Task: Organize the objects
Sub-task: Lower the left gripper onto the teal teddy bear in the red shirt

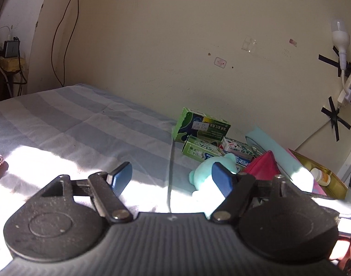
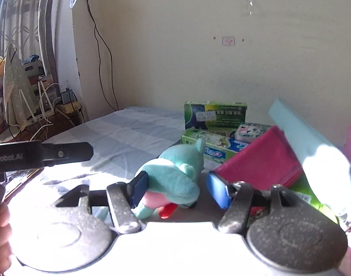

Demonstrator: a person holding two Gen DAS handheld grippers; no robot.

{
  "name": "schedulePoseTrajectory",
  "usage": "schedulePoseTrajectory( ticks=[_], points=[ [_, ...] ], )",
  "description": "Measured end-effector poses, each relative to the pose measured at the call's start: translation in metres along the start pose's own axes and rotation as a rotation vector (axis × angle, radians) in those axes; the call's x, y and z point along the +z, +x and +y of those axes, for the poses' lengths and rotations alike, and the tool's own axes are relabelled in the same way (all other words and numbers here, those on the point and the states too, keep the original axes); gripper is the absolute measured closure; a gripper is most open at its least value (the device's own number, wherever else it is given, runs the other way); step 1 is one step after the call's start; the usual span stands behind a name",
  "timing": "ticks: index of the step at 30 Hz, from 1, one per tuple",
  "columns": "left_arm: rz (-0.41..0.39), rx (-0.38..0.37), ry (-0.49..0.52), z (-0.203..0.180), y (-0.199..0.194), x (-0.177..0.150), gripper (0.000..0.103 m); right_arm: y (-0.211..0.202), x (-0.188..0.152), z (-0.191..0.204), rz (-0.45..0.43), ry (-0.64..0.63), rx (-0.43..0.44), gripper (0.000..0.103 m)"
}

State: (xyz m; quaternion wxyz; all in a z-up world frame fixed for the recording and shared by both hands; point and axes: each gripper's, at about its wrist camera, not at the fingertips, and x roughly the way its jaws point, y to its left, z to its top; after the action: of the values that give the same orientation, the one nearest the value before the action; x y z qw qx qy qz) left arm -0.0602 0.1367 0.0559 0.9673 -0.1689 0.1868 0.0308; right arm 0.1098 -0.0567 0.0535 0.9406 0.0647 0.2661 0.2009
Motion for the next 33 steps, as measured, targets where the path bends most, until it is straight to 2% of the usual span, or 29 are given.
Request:
schedulePoseTrajectory(
  ticks=[1, 2, 5, 7, 9, 12, 13, 15, 16, 17, 19, 21, 23, 27, 30, 33],
  points=[
    [0.007, -0.001, -0.004, 0.0, 0.002, 0.0, 0.025, -0.002, 0.001, -0.005, 0.01, 0.048, 0.051, 0.07],
    [0.013, -0.002, -0.004, 0.0, 0.003, -0.001, 0.025, -0.008, 0.001, -0.006, 0.01, 0.063, 0.06, 0.074],
    [0.039, -0.027, 0.0, 0.0, 0.004, -0.002, 0.025, -0.038, -0.003, -0.004, -0.021, -0.015, 0.06, 0.076],
    [0.052, -0.059, 0.001, -0.003, 0.007, -0.002, 0.025, -0.071, -0.009, 0.005, -0.071, -0.2, -0.026, 0.076],
    [0.061, -0.093, 0.013, -0.009, 0.009, -0.003, 0.025, -0.104, -0.02, 0.02, -0.095, -0.447, -0.163, 0.076],
    [0.078, -0.141, 0.024, -0.024, 0.01, -0.004, 0.025, -0.128, -0.047, 0.038, -0.048, -0.809, -0.345, 0.075],
    [0.09, -0.165, 0.026, -0.031, 0.011, -0.005, 0.025, -0.131, -0.056, 0.041, -0.016, -0.882, -0.367, 0.073],
    [0.113, -0.213, 0.037, -0.047, 0.012, -0.009, 0.025, -0.132, -0.07, 0.046, 0.047, -0.932, -0.337, 0.071],
    [0.124, -0.233, 0.049, -0.054, 0.012, -0.011, 0.025, -0.131, -0.078, 0.047, 0.068, -0.93, -0.297, 0.068],
    [0.134, -0.248, 0.065, -0.061, 0.012, -0.013, 0.025, -0.13, -0.086, 0.049, 0.075, -0.917, -0.263, 0.059],
    [0.153, -0.266, 0.104, -0.074, 0.01, -0.017, 0.024, -0.131, -0.092, 0.047, 0.052, -0.848, -0.21, 0.051],
    [0.167, -0.273, 0.131, -0.08, 0.009, -0.02, 0.024, -0.137, -0.09, 0.039, 0.017, -0.7, -0.174, 0.045],
    [0.194, -0.282, 0.139, -0.083, 0.011, -0.02, 0.022, -0.146, -0.086, 0.022, -0.02, -0.536, -0.142, 0.03],
    [0.254, -0.289, 0.117, -0.087, 0.022, -0.02, 0.019, -0.151, -0.079, -0.007, -0.022, -0.315, -0.092, 0.027],
    [0.289, -0.314, 0.102, -0.089, 0.027, -0.024, 0.019, -0.139, -0.074, -0.02, 0.015, -0.263, -0.039, 0.024],
    [0.33, -0.343, 0.09, -0.092, 0.03, -0.029, 0.019, -0.127, -0.07, -0.022, 0.048, -0.268, -0.01, 0.019]
  ],
)
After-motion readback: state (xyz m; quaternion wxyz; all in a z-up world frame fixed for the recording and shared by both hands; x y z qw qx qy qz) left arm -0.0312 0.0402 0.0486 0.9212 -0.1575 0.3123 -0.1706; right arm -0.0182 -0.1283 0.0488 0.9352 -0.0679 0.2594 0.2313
